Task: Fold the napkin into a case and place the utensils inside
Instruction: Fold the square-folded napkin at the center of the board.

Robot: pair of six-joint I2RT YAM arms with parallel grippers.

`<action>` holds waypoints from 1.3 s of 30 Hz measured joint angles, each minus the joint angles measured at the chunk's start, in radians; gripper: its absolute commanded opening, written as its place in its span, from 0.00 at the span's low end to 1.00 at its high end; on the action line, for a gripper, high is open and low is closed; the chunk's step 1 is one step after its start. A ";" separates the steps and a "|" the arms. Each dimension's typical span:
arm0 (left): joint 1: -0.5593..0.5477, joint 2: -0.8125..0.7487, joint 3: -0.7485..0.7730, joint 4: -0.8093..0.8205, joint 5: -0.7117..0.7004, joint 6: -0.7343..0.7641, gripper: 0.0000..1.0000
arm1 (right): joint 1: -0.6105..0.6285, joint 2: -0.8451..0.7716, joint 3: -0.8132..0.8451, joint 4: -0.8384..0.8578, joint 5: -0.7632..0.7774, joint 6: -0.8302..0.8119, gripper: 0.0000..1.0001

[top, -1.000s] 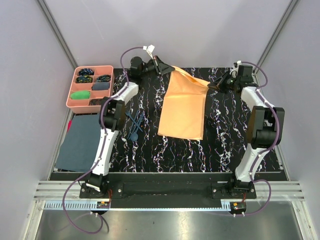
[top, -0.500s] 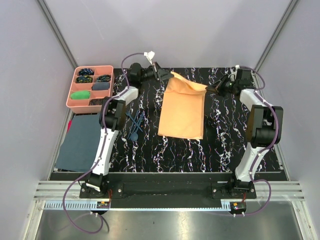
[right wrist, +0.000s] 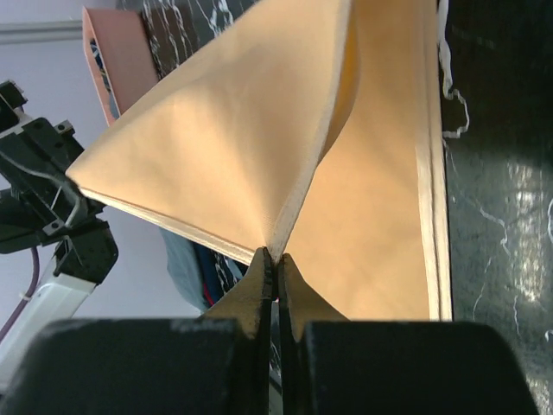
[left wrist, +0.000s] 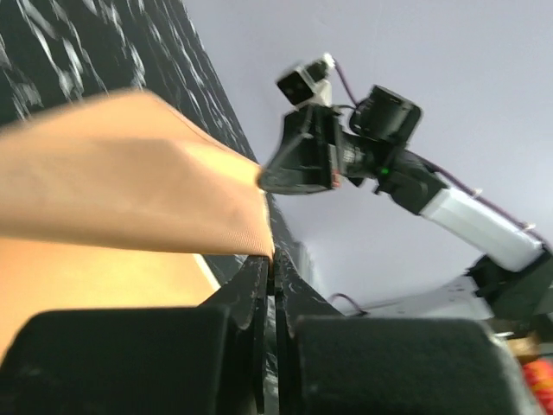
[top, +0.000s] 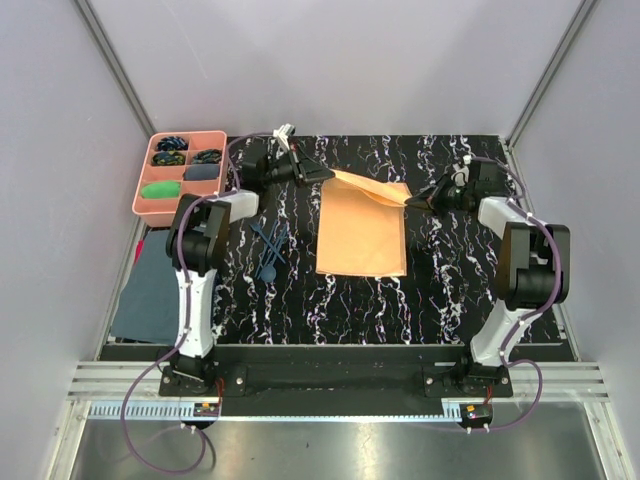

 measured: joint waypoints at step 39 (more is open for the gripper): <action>-0.196 -0.522 -0.719 -0.888 -0.274 0.430 0.00 | 0.044 -0.204 -0.445 -0.137 -0.020 -0.157 0.00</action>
